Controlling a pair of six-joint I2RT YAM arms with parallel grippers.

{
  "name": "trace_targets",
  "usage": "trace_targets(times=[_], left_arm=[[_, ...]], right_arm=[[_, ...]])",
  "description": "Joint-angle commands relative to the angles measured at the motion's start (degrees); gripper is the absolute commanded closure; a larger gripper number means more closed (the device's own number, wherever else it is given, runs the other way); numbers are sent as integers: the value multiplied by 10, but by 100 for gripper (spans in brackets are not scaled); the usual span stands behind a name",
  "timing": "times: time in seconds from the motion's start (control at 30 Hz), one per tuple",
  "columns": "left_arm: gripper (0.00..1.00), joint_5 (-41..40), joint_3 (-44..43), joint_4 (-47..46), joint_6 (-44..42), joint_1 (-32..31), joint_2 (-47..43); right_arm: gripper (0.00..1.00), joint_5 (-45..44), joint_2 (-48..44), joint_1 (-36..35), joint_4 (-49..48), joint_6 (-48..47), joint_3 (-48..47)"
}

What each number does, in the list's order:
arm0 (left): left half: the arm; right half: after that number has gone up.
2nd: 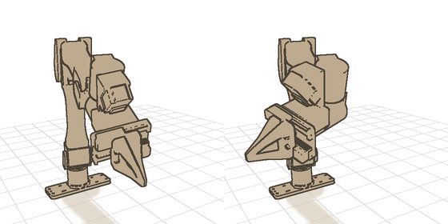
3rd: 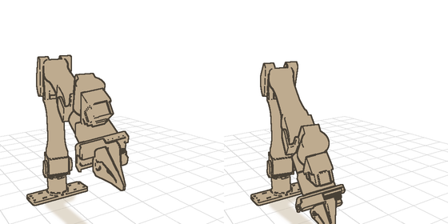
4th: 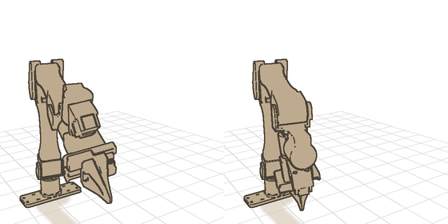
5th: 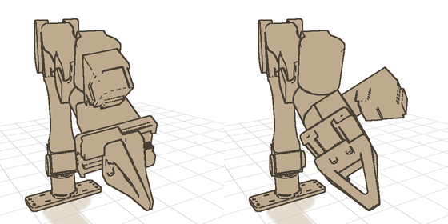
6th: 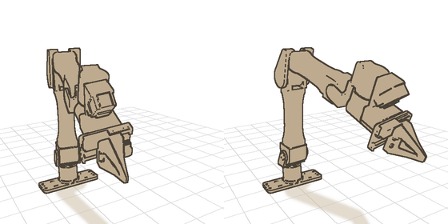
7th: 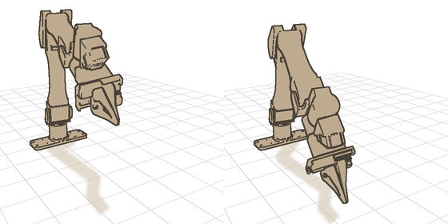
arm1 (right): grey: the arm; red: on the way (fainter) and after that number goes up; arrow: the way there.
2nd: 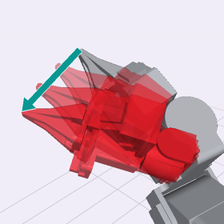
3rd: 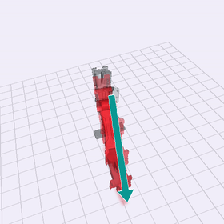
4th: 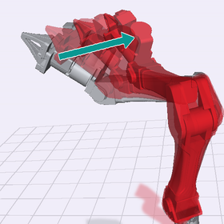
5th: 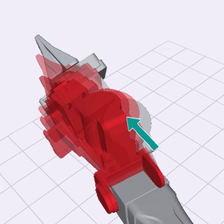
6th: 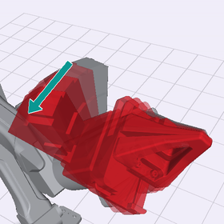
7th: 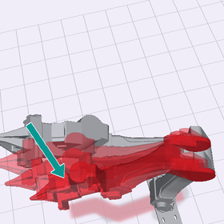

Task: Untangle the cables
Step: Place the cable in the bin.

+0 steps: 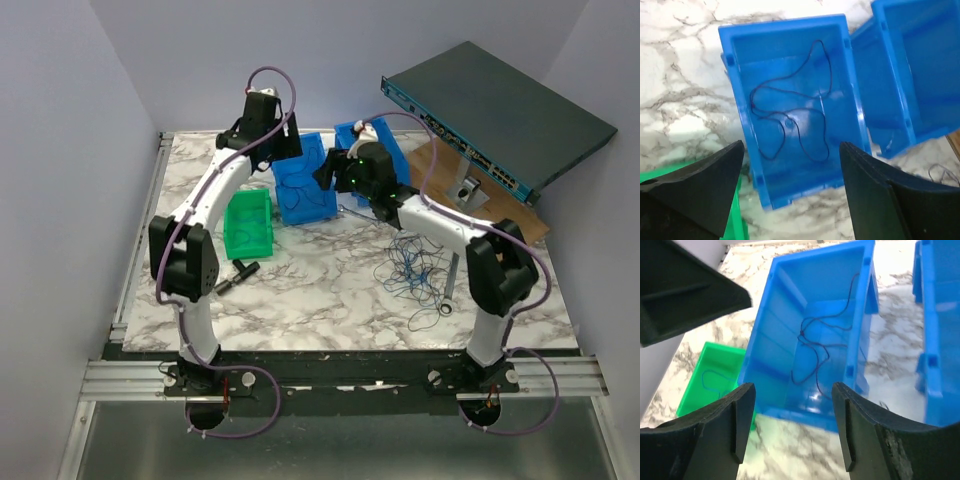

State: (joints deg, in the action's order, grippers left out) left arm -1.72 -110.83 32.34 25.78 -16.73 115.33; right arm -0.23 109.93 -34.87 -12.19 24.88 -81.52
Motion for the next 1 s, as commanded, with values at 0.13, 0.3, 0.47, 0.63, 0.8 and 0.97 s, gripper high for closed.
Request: trace_targets(times=[0.13,0.3,0.47,0.63,0.8,0.97], left_arm=[[6,-2,340,-157,16,-71,-281],[1,-12,480,-217,17,-133,-392],[1,1,626,-299,9,-168,-490],[1,-6,733,-370,3,-178,-539],[3,17,831,-495,-10,-195,-561],[3,35,875,-562,-45,-217,-577]], right_arm=[[21,-87,-170,2,95,4,166],[7,-256,-233,9,243,59,234],[7,-299,-294,23,309,82,311],[9,-282,-307,44,291,109,369],[14,-133,-257,43,249,75,382],[18,16,-277,9,164,88,416]])
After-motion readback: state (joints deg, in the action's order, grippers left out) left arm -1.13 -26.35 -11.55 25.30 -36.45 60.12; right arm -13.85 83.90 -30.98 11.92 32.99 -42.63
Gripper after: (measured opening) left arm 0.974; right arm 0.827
